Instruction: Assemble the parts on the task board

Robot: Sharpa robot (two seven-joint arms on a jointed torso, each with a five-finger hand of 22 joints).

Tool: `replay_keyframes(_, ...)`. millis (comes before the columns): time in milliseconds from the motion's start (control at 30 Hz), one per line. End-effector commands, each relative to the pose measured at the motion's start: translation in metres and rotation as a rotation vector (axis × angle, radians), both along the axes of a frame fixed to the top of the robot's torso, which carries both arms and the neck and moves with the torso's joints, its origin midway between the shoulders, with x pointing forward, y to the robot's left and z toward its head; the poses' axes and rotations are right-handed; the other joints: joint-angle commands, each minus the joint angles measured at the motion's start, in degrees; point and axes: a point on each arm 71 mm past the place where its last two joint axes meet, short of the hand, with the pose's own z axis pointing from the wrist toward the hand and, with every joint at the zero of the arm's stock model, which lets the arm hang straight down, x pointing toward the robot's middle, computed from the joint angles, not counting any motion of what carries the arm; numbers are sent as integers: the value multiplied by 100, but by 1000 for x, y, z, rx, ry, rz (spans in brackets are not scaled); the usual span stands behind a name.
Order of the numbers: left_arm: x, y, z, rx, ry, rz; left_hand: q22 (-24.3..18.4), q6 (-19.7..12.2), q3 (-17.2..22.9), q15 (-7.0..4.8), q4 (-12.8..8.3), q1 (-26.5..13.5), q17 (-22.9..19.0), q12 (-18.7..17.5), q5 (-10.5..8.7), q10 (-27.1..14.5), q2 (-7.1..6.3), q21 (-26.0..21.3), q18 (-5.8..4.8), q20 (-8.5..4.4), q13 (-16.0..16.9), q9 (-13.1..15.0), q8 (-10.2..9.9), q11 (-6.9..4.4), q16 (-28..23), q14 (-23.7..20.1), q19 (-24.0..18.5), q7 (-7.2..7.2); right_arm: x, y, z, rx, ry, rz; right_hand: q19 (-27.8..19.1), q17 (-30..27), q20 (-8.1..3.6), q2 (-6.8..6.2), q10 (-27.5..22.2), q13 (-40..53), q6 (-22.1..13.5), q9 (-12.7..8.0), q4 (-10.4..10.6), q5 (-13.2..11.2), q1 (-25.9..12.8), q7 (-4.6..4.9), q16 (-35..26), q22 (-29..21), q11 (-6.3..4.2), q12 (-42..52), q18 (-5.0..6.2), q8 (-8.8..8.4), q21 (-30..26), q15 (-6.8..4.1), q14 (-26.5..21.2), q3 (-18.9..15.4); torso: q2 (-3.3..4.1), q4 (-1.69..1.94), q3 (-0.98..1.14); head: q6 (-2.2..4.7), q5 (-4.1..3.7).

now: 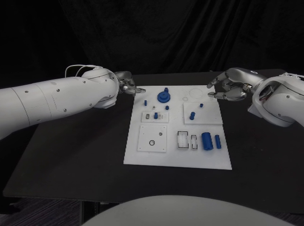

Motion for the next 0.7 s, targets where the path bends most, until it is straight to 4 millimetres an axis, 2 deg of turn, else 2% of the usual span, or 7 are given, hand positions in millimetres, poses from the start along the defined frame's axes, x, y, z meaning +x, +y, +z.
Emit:
replay_keyframes(33, -3, -6, -4, 4, 14, -42, 1508, 78, -68, 0, 5, -23, 1510, 15, -38, 597, 61, 23, -37, -5, 1501, -146, -171, 20, 15, 605, 604, 1, 0, -1, -1, -3, 3, -12, 129, 848, 27, 52, 29, 714, 39, -8, 11, 8, 6, -18, -11, 1167, 40, -35, 35, 10, -38, 53, 459, 30, 1, -1, -2, 1, -16)
replay_keyframes(233, -5, -10, -7, 1, 21, -52, 1508, 175, -164, 18, 5, -35, 1510, 15, -37, 597, 100, 23, -37, 10, 1501, -392, -422, 39, 15, 605, 604, 23, 0, -2, -1, -3, 4, -15, 129, 848, 27, 52, 29, 714, 39, -8, 11, 8, 6, -18, -11, 1167, 40, -35, 35, 10, -38, 53, 459, 30, 1, -3, -2, 1, 3)
replay_keyframes(467, -6, -15, -9, 0, 29, -65, 1508, 204, -178, 20, 6, -40, 1510, 15, -28, 597, 116, 23, -37, 13, 1501, -430, -457, 41, 15, 605, 604, 24, 0, -2, -1, -4, 4, -14, 129, 848, 27, 52, 29, 714, 39, -8, 11, 8, 6, -18, -11, 1167, 40, -35, 35, 10, -38, 53, 459, 30, 3, 1, 3, 1, 4)
replay_keyframes(667, -5, -19, -12, 3, 37, -72, 1508, 263, -189, 22, -16, 12, 1510, 15, 90, 597, 143, 23, -37, 18, 1501, -507, -534, 41, 15, 605, 604, 23, 0, -1, -2, -4, 6, -12, 129, 848, 27, 52, 29, 714, 39, -8, 11, 8, 6, -18, -11, 1167, 40, -35, 35, 10, -38, 53, 459, 30, 4, 4, 3, 1, 0)
replay_keyframes(700, -5, -19, -13, 4, 39, -71, 1508, 284, -186, 23, -27, 57, 1510, 15, 169, 597, 148, 23, -37, 18, 1501, -537, -567, 41, 15, 605, 604, 21, 0, -1, -2, -4, 6, -12, 129, 848, 27, 52, 29, 714, 39, -8, 11, 8, 6, -18, -11, 1167, 40, -35, 35, 10, -38, 53, 459, 30, 4, 4, 2, 1, -5)
